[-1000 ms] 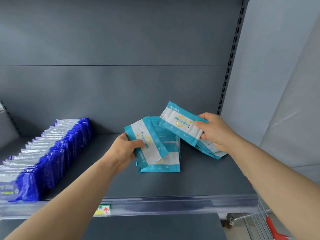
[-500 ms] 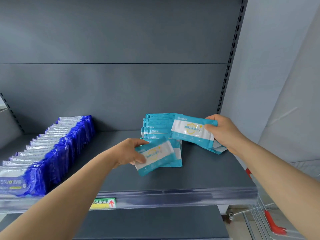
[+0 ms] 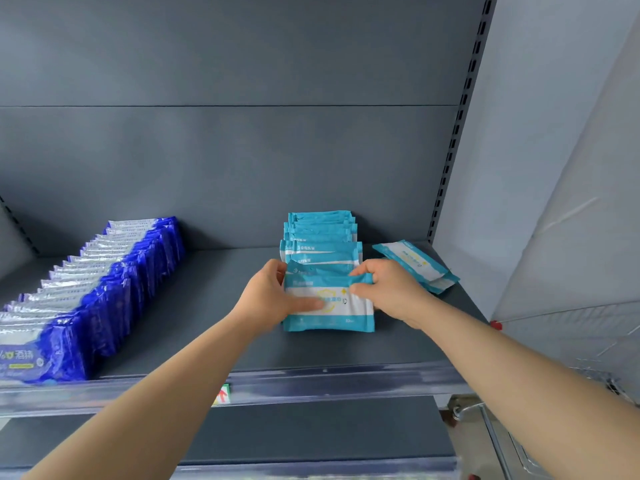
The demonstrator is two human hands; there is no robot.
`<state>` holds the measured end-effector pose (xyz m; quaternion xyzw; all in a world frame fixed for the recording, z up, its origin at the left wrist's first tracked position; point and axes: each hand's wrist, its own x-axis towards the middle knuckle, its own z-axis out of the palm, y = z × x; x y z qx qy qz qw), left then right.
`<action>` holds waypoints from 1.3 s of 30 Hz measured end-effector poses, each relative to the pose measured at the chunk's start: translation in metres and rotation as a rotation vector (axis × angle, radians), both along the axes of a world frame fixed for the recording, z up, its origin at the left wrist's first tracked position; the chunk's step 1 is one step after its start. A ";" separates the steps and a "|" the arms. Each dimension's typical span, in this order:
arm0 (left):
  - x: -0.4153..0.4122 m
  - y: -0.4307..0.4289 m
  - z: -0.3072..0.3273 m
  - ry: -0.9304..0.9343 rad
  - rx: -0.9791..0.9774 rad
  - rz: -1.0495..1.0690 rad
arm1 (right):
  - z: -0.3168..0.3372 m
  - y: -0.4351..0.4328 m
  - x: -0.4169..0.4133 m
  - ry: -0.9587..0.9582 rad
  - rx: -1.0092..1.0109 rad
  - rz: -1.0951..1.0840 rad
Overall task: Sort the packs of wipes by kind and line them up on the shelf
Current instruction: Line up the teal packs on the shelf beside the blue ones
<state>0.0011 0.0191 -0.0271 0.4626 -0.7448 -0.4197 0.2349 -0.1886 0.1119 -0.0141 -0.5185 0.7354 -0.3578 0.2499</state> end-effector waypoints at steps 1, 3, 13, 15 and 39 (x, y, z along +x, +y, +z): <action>-0.001 0.001 -0.003 -0.027 -0.034 0.005 | -0.002 -0.001 0.001 -0.011 -0.005 0.025; -0.004 -0.002 -0.008 -0.034 -0.081 0.034 | -0.002 -0.004 -0.005 -0.026 -0.062 0.029; -0.014 -0.016 -0.012 -0.131 -0.183 0.164 | -0.010 -0.025 -0.106 0.463 0.252 -0.314; -0.016 -0.016 -0.012 -0.169 -0.217 0.187 | -0.013 -0.026 -0.109 0.336 0.226 -0.301; -0.007 0.003 -0.005 0.291 0.219 -0.021 | 0.012 -0.004 -0.040 -0.433 -0.041 0.130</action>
